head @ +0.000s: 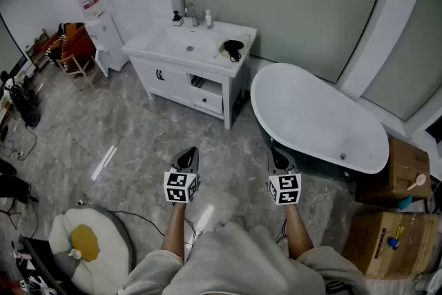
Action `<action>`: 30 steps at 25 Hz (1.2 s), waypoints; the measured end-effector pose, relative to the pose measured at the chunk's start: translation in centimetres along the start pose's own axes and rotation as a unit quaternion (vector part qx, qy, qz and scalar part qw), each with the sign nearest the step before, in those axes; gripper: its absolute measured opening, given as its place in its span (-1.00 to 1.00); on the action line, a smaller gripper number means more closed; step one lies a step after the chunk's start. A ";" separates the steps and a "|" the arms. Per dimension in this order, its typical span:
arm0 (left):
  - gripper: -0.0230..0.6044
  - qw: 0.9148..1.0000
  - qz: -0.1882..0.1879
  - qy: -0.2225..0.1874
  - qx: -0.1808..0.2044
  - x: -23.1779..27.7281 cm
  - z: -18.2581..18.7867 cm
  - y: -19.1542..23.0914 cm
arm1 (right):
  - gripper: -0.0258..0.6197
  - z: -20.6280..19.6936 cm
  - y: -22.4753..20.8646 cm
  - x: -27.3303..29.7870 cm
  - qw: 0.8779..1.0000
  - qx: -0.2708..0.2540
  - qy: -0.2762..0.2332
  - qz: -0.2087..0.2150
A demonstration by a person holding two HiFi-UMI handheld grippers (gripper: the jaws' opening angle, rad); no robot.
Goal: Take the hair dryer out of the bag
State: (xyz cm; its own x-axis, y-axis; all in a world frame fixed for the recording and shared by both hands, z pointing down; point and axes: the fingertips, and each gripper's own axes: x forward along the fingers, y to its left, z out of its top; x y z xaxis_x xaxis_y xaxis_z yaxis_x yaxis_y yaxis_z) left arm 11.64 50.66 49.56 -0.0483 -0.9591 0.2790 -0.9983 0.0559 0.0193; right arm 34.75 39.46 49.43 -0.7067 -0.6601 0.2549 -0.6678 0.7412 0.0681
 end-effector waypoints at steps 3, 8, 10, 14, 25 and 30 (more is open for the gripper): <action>-0.89 1.000 0.001 -0.002 0.000 -0.3 0.0 -0.1 | -0.92 -0.1 0.1 -0.2 1.000 0.000 0.001 0.001; -0.89 1.000 0.001 -0.004 0.001 -0.6 0.1 -0.4 | -0.92 -0.1 0.3 -0.4 1.000 -0.002 0.000 0.003; -0.89 1.000 0.000 -0.006 0.004 -0.7 0.2 -0.5 | -0.92 -0.1 0.4 -0.5 1.000 -0.001 -0.001 0.005; -0.87 1.000 -0.001 -0.008 -0.002 -0.9 0.1 -0.6 | -0.92 0.0 0.9 -0.6 1.000 0.007 -0.011 0.023; -0.27 0.999 -0.027 -0.020 -0.015 0.9 0.5 -2.5 | 0.08 -0.5 0.4 1.3 0.998 -0.004 -0.004 0.056; -0.27 0.999 -0.025 -0.018 -0.013 1.8 0.2 -3.5 | 0.07 -0.7 -0.8 2.0 0.998 -0.006 -0.005 0.058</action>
State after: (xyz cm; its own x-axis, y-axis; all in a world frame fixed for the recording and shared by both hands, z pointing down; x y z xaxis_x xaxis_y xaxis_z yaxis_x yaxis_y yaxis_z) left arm 15.08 48.69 49.75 0.0003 -0.9701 0.2427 -0.9983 0.0138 0.0565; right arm 34.06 37.66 50.52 -0.7814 -0.5710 0.2517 -0.5786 0.8141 0.0508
